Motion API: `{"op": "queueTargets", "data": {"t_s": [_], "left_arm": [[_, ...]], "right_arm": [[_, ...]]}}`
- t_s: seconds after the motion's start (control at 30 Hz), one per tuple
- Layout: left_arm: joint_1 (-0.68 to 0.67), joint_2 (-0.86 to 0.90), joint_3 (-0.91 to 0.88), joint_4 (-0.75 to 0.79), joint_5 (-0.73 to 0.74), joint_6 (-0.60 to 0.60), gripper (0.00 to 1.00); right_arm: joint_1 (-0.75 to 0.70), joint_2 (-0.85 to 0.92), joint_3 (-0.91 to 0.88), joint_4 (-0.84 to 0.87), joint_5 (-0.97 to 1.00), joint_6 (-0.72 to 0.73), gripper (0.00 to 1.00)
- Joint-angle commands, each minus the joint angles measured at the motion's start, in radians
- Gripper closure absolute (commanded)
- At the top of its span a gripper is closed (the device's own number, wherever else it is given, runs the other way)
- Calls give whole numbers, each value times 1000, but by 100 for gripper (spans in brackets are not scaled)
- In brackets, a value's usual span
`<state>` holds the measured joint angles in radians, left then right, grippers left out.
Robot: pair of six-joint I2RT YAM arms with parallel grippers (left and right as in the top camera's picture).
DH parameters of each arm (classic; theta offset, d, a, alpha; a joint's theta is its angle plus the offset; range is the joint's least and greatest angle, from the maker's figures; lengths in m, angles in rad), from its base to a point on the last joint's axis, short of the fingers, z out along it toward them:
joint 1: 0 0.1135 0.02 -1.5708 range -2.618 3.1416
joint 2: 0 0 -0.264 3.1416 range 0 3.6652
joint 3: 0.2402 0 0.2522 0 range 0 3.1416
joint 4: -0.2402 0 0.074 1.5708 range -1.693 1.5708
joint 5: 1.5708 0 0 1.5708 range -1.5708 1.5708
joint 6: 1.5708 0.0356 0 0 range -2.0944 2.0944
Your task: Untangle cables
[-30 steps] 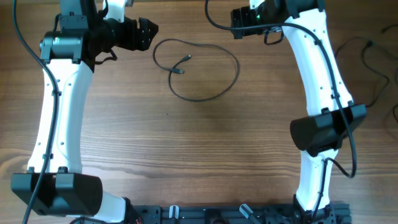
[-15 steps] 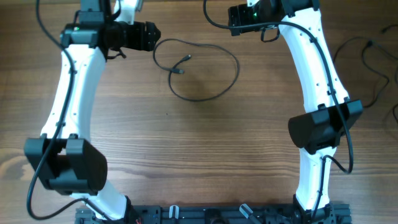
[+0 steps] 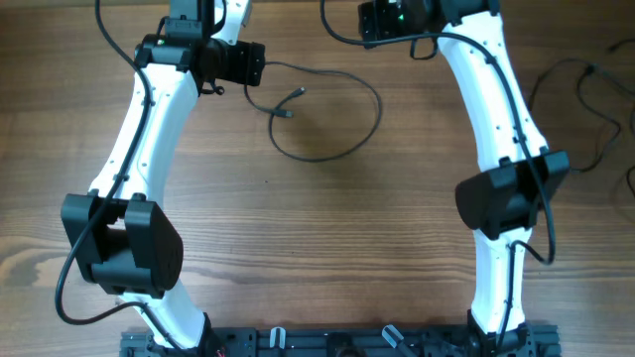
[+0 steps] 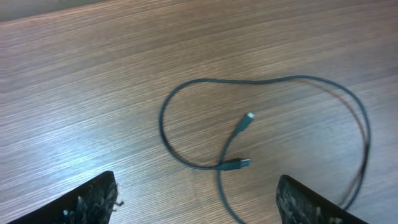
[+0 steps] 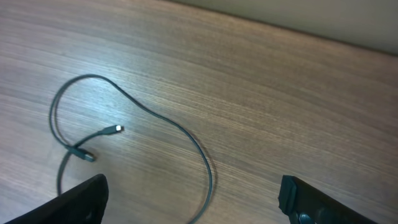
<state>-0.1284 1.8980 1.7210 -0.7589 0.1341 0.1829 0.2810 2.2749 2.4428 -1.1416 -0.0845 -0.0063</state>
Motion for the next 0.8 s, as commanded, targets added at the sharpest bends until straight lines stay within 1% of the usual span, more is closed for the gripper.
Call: {"op": "queueTargets", "data": {"t_s": [0.0,0.2,0.27,0.37,0.47,0.53,0.57,0.67,0.77], "left_arm": [[2,12,-2,4,-46,19,16],[2,16,-2,3,-67,19,16],[2,16,-2,3,-100,19,16],[2,16,-2,3,-102,19,15],[2,16,-2,4,-102,19,15],[2,16,-2,4,-102,19,15],[2,16,-2,4,-102,19,15],[2,16,-2,4,-102,19,15],[2,16,-2,6,-102,19,15]], "right_arm": [[4,78,3,8,13,-10,9],[4,112,3,19,13,-9,10],[4,123,3,20,12,-8,12],[4,138,3,19,7,10,13],[4,161,3,14,-7,21,18],[4,185,3,13,-11,25,27],[4,194,3,13,-22,25,29],[4,221,3,18,-32,33,33],[4,238,3,21,-32,33,34]]}}
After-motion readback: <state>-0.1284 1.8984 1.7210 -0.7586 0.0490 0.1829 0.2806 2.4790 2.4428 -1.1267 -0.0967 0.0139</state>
